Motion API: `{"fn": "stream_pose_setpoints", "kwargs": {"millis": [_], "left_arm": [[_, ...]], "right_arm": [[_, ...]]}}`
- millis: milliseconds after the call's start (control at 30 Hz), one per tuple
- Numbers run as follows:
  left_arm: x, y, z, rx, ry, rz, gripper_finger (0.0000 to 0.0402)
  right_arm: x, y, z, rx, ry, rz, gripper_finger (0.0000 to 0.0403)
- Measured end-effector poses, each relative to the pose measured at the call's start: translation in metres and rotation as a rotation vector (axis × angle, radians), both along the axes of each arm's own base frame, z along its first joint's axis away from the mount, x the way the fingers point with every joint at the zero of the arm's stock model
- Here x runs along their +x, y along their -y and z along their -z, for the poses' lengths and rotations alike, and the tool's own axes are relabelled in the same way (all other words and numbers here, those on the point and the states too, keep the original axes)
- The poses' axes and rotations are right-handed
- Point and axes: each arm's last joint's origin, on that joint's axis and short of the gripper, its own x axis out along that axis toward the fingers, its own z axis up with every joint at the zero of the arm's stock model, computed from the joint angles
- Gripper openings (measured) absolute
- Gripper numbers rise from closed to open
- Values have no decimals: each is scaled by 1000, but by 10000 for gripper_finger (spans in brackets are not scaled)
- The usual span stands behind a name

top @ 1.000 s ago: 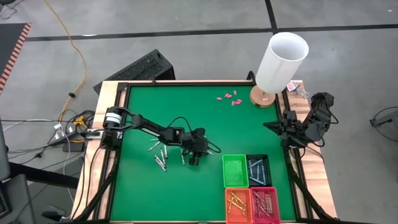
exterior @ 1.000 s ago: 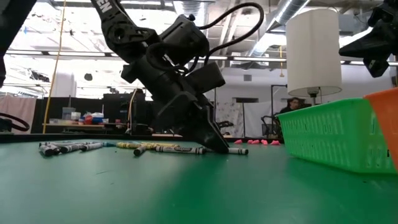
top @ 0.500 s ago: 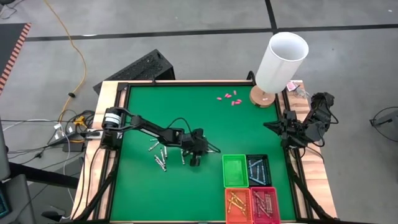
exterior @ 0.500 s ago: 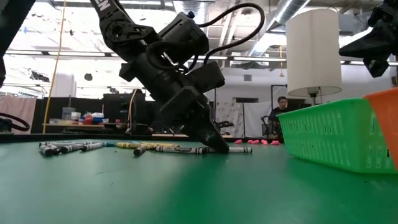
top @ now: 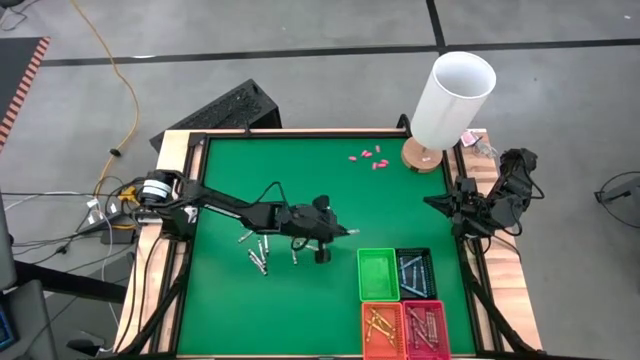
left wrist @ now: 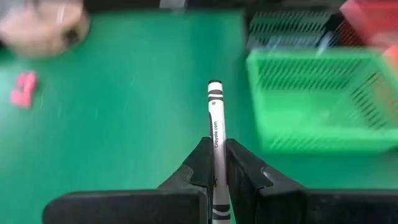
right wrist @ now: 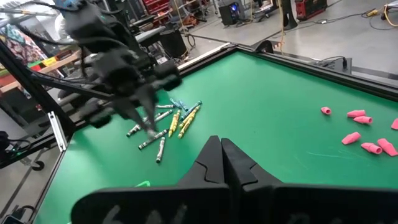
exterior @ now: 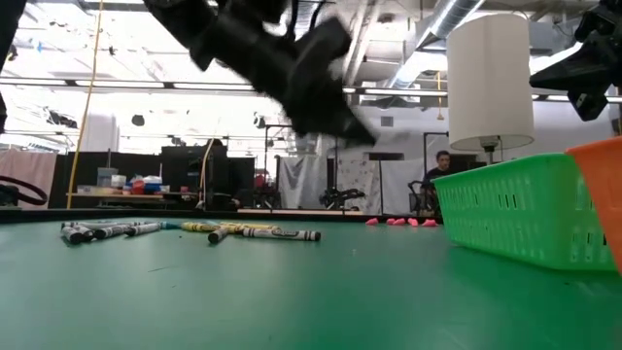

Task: Sort crayons
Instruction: Put the black crayon into the green bin

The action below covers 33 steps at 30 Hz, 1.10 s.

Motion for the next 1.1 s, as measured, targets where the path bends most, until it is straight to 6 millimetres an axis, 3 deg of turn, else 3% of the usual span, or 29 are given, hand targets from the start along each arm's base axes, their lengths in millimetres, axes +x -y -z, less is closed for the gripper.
{"fn": "stream_pose_setpoints", "kwargs": {"millis": [133, 400, 800, 1100], "left_arm": [[15, 17, -23, 37, 85, 51, 14], [56, 55, -35, 178, 137, 254, 13], [118, 76, -3, 312, 12, 486, 13], [118, 75, 18, 477, -165, 598, 16]], "right_arm": [[0, 0, 0, 0, 0, 0, 0], [0, 0, 0, 0, -3, 1, 0], [0, 0, 0, 5, -1, 1, 0], [0, 0, 0, 6, -1, 0, 0]]}}
